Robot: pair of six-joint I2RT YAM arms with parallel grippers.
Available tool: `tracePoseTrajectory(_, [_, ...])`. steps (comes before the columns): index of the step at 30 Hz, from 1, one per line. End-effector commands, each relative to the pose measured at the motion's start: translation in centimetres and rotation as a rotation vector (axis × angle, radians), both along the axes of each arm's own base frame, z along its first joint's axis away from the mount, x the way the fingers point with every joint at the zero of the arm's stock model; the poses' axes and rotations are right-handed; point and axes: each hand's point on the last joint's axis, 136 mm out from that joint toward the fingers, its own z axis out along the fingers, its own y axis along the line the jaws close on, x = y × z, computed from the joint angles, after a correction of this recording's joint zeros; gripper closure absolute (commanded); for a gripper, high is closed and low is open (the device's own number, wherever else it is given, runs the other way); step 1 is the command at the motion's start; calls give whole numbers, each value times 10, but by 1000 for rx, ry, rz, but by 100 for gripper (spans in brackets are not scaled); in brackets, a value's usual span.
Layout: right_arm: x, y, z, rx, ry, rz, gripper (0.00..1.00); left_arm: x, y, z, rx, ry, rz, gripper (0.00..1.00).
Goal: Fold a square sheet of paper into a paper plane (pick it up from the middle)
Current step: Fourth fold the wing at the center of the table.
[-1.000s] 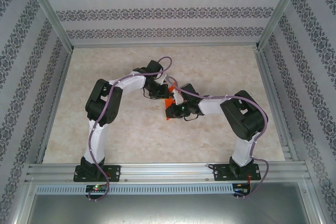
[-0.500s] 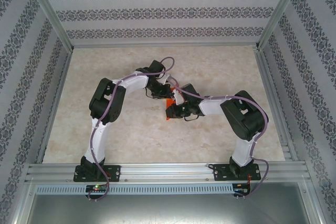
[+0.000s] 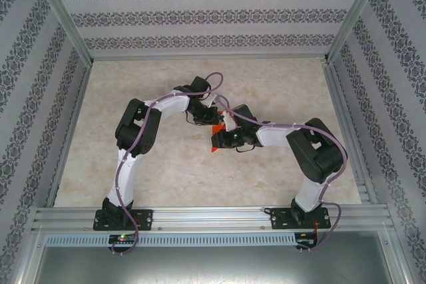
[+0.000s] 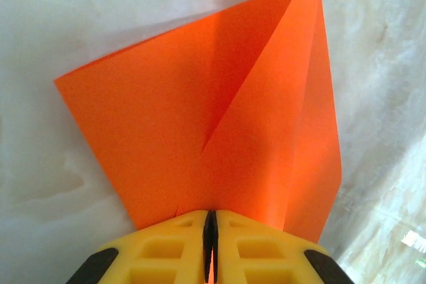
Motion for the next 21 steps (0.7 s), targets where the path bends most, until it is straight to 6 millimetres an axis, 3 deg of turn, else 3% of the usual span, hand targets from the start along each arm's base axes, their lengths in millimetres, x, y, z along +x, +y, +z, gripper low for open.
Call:
tracePoseTrajectory(1, [6,-7,23,83,-22,-45,76,-12,14,-37,123,36,-17,87])
tracePoseTrajectory(8, [18,-27,41,119,-53,-123,77,-11,15,-34,123,25,-18,87])
tracePoseTrajectory(14, [32,-30,37,124,-48,-151,79,-11,17,-31,120,17,-20,87])
tracePoseTrajectory(21, [60,-30,28,138,-33,-206,85,-9,17,-31,119,8,-26,88])
